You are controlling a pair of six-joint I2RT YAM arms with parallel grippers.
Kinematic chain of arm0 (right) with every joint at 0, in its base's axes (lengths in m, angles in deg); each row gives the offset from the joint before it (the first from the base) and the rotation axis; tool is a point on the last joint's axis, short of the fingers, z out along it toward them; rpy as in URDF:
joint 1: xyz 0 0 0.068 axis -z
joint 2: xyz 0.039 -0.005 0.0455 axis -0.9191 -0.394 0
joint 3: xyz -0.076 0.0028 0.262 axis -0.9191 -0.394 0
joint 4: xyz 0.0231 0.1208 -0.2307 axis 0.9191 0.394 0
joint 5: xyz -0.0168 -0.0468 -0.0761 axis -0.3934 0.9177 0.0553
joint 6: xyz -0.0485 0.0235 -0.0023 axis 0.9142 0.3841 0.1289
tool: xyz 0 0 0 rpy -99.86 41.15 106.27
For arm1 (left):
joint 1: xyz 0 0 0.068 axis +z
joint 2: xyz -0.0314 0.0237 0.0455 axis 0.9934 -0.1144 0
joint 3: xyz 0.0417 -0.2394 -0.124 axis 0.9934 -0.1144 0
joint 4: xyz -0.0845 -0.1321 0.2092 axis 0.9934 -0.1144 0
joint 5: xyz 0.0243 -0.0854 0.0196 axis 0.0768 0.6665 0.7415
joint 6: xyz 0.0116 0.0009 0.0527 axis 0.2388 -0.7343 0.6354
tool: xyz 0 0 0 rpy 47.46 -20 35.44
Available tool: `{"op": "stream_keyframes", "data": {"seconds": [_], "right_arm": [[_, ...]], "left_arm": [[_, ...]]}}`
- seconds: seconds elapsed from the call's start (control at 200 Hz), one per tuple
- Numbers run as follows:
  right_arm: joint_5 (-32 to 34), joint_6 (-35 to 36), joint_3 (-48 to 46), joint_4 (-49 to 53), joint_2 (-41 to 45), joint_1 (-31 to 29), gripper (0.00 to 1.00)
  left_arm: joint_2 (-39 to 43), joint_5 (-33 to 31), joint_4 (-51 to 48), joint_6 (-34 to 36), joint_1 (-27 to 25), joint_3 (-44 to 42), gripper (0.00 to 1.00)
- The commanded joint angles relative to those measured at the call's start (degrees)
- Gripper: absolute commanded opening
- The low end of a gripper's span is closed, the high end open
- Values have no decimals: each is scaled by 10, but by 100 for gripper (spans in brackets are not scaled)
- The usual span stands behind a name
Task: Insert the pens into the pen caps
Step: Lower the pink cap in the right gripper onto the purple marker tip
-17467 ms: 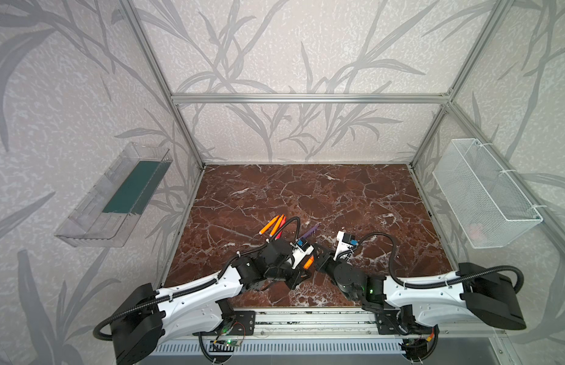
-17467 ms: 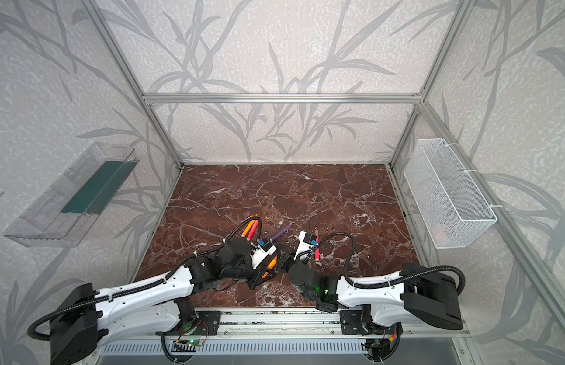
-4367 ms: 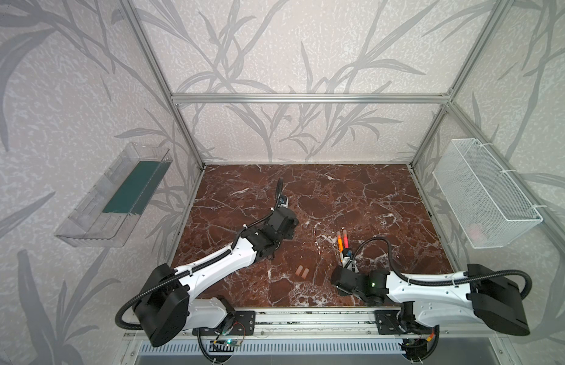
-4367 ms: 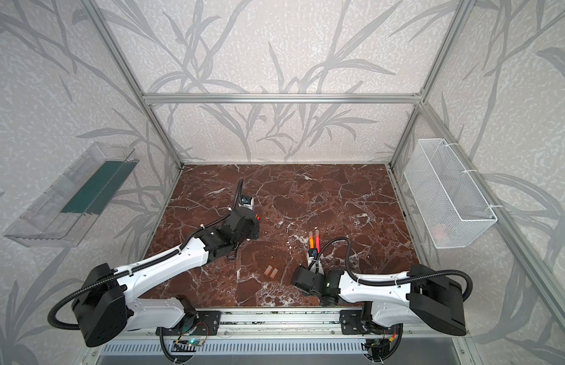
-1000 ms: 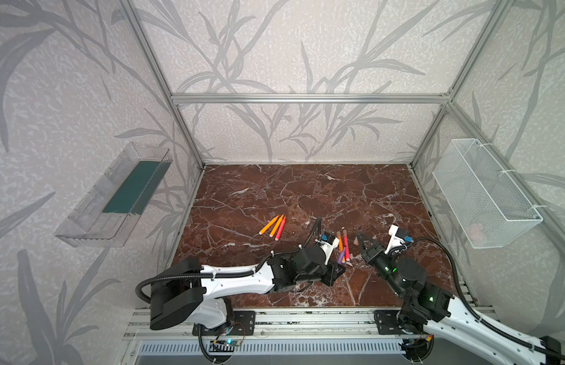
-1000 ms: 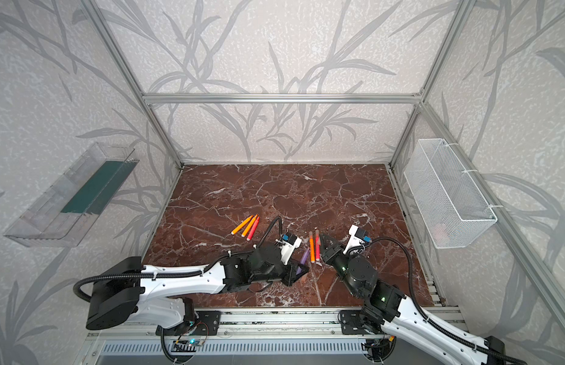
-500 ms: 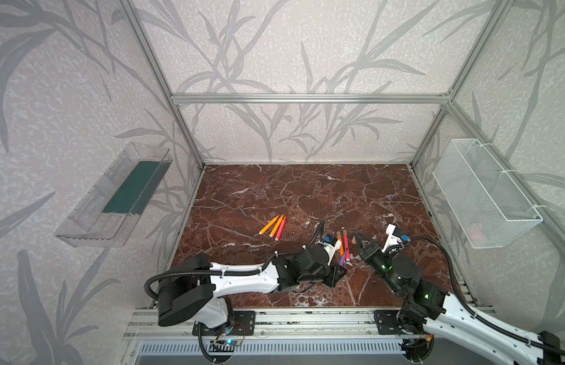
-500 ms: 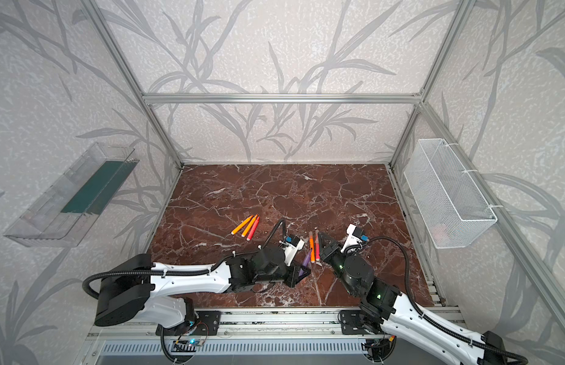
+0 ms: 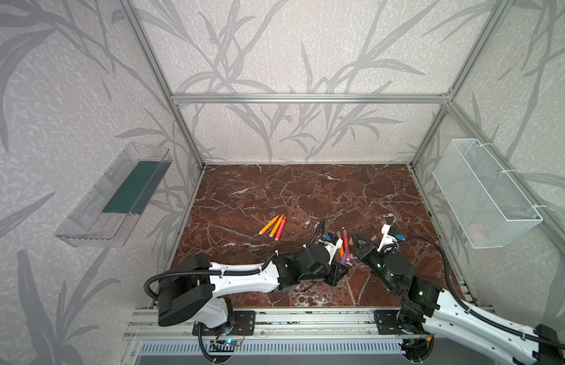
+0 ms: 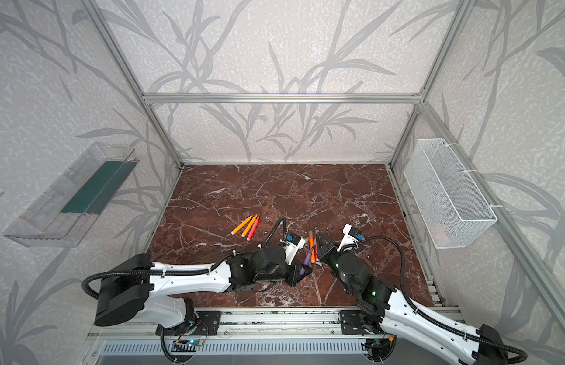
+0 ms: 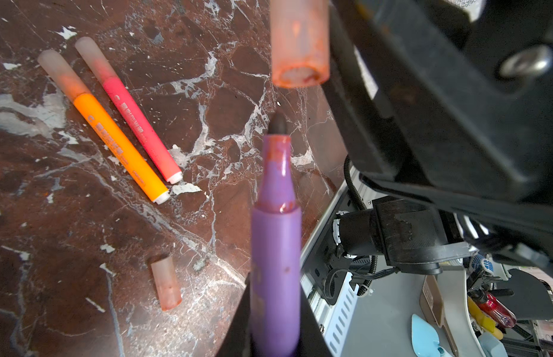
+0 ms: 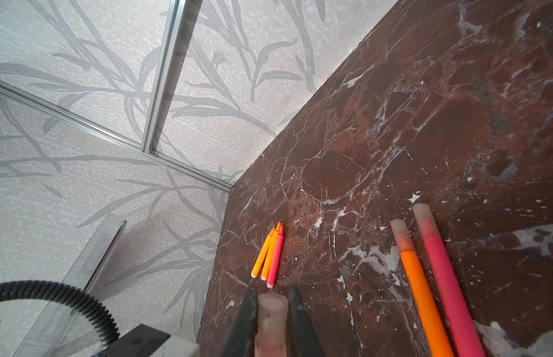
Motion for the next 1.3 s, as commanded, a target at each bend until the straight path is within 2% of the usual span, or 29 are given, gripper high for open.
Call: {"op": "stream_keyframes", "data": {"seconds": [0.0, 0.245, 0.555, 0.955, 1.12, 1.294], "right_arm": [[1, -5, -4, -23, -8, 3, 9], [-5, -11, -5, -34, -26, 4, 9], [-48, -18, -7, -35, -29, 4, 6], [-68, -27, -17, -45, -39, 4, 5], [-104, -23, -28, -79, -53, 3, 3], [-139, -8, -48, -169, -79, -12, 0]], "left_arm": [[13, -2, 9, -2, -3, 9, 0], [19, -5, 13, -1, -3, 5, 0], [21, -35, 5, 3, -3, -1, 0], [35, -74, 20, 8, 1, -18, 0], [40, -64, 20, 12, 15, -8, 0], [39, -31, 32, 13, 37, 1, 0]]}}
